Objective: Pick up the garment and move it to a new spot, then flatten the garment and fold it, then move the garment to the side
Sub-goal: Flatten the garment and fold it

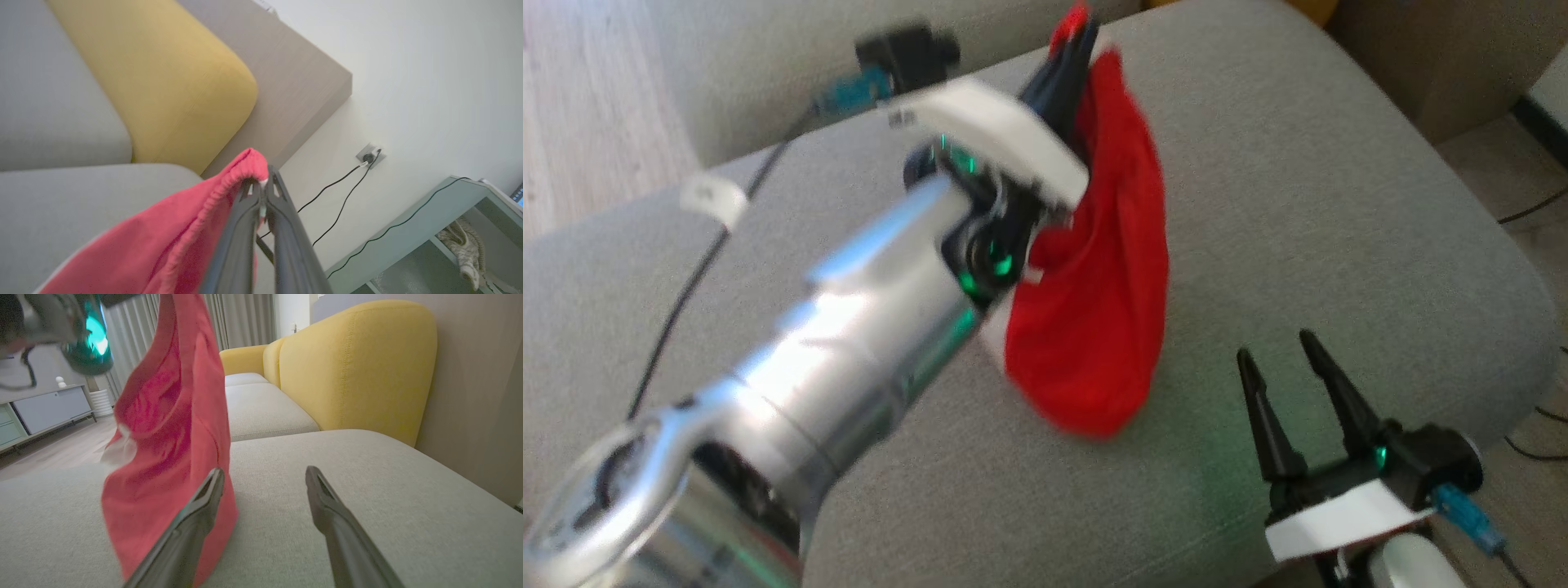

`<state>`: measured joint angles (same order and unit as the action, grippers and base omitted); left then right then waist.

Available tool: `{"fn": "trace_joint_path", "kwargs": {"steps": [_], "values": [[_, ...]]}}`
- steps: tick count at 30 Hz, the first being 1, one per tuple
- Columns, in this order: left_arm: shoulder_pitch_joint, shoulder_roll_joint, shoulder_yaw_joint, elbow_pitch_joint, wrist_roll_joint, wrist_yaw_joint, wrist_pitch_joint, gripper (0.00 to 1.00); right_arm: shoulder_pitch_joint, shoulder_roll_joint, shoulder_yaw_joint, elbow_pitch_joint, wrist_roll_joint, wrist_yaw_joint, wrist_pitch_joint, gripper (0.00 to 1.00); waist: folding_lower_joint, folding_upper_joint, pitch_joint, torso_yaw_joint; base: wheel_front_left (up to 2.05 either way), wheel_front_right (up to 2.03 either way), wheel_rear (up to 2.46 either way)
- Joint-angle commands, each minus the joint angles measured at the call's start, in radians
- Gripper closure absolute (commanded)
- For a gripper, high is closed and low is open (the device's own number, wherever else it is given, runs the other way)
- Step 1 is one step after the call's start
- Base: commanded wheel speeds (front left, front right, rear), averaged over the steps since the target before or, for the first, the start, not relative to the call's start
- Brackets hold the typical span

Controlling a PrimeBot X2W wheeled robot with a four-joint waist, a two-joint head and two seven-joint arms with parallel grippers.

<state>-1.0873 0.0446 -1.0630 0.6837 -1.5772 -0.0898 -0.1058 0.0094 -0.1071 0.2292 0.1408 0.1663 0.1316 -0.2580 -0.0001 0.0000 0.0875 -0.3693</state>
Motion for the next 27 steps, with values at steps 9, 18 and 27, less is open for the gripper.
{"fn": "trace_joint_path", "kwargs": {"steps": [9, 18, 27], "values": [[-0.147, 0.021, 0.069, -0.120, -0.046, -0.036, 0.055, 1.00, 0.041, -0.022, -0.021, -0.036, -0.013, -0.001, -0.004, 0.00, 0.0001, 0.0000, -0.071, 0.030, 0.00, 0.00, 0.00], [0.179, 0.171, -0.077, -0.257, -0.047, -0.012, 0.107, 1.00, 0.054, -0.029, -0.063, -0.063, -0.021, -0.001, -0.004, 0.00, 0.0001, 0.0000, -0.036, 0.170, 0.00, 0.00, 0.00], [0.437, 0.351, -0.186, -0.343, 0.112, 0.068, -0.011, 1.00, 0.037, -0.050, -0.055, -0.067, -0.026, -0.001, -0.004, 0.00, 0.0001, 0.0000, 0.003, 0.306, 0.00, 0.00, 0.00]]}}
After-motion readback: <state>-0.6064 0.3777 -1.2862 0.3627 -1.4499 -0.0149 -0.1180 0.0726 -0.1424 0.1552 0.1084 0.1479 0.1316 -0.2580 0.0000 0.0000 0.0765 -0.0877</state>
